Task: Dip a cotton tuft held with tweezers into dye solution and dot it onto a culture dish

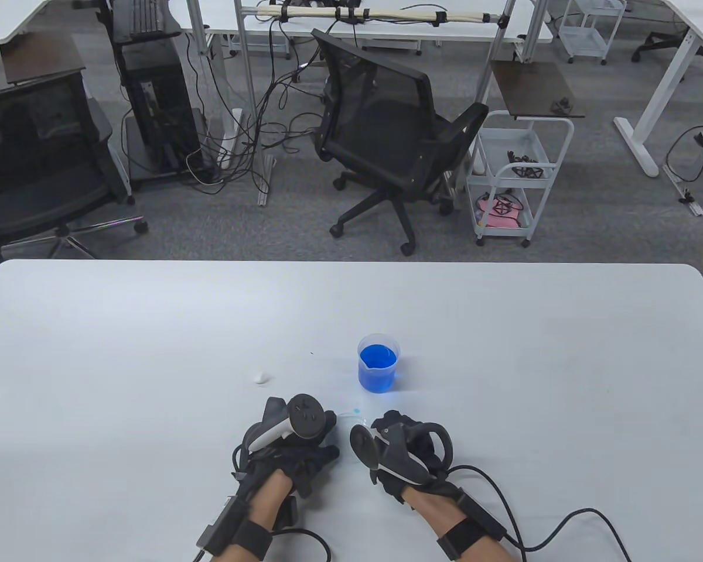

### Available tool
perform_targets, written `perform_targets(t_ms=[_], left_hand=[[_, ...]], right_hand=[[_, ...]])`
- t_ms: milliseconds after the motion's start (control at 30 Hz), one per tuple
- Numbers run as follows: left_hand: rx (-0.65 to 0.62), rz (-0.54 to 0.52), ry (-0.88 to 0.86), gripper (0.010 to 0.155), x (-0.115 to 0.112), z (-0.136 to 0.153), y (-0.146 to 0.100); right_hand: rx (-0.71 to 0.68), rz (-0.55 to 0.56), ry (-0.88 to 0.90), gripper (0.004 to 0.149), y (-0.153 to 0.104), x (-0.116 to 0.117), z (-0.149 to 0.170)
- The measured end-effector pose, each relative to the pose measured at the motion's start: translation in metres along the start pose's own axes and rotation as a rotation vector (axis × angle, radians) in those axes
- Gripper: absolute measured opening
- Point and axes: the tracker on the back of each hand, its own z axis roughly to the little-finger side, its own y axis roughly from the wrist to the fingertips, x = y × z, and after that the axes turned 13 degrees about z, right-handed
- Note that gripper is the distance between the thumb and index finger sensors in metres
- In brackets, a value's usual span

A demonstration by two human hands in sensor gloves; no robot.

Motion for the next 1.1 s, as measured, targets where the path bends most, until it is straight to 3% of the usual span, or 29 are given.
perform_targets(t_ms=[133, 533, 900, 1100], left_hand=[[0.001, 0.001, 0.000, 0.069, 0.000, 0.000, 0.000], [0.001, 0.001, -0.001, 0.069, 0.000, 0.000, 0.000], [-0.002, -0.001, -0.002, 0.069, 0.000, 0.000, 0.000], [-0.003, -0.001, -0.005, 0.069, 0.000, 0.001, 0.000]], right_hand=[[0.009, 0.024, 0.014, 0.040, -0.001, -0.009, 0.004], [-0.039, -0.051, -0.040, 0.040, -0.009, 0.013, -0.003], [-0.008, 0.010, 0.027, 0.040, -0.013, -0.012, 0.002], [-0.040, -0.021, 0.016, 0.040, -0.016, -0.004, -0.005]])
